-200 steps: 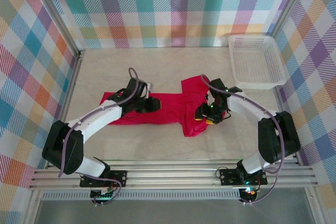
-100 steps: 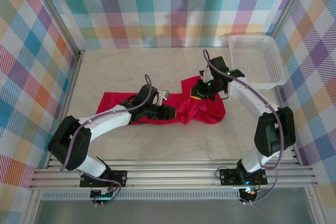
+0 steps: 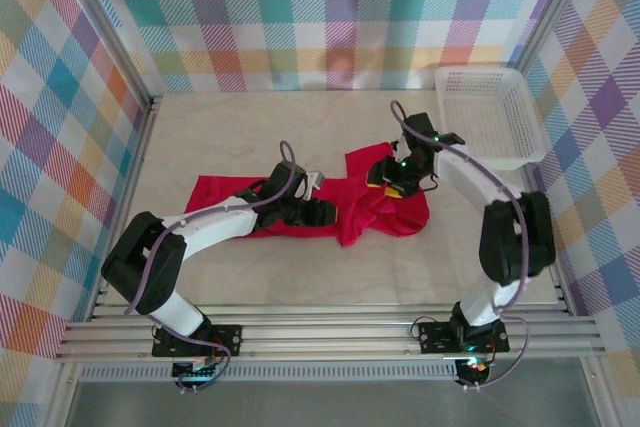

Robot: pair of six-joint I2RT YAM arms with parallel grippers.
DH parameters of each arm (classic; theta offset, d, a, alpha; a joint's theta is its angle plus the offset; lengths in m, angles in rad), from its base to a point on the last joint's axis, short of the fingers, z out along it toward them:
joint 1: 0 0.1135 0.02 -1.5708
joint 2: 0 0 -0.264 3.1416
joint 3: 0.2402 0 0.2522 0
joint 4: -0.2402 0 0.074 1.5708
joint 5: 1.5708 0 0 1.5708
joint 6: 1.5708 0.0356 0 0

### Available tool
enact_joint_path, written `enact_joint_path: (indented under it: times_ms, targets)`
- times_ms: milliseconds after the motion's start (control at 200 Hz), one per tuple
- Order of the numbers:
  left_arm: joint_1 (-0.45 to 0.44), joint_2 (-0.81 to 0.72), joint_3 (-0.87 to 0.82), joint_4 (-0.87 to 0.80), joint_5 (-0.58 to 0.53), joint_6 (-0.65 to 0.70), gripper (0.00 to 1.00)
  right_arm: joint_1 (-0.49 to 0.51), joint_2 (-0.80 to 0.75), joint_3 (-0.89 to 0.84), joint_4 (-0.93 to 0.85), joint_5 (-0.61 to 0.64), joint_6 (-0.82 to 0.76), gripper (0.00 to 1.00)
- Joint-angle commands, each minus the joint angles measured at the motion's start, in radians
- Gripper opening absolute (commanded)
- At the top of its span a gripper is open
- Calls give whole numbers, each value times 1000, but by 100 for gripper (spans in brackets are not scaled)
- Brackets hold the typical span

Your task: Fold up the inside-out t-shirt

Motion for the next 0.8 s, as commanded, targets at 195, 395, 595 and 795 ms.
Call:
enact_joint_path:
  times_ms: [195, 395, 595, 795]
  targets:
    - [206, -217, 12, -344, -274, -54, 43, 205, -21, 30, 75, -5, 81, 34]
    - [471, -296, 12, -517, -388, -26, 48, 296, 129, 108, 114, 20, 98, 40]
    - [578, -153, 15, -488, -322, 0, 49, 297, 254, 150, 58, 123, 58, 45]
    - [623, -3, 43, -469, -407, 12, 49, 210, 185, 46, 16, 254, 16, 49]
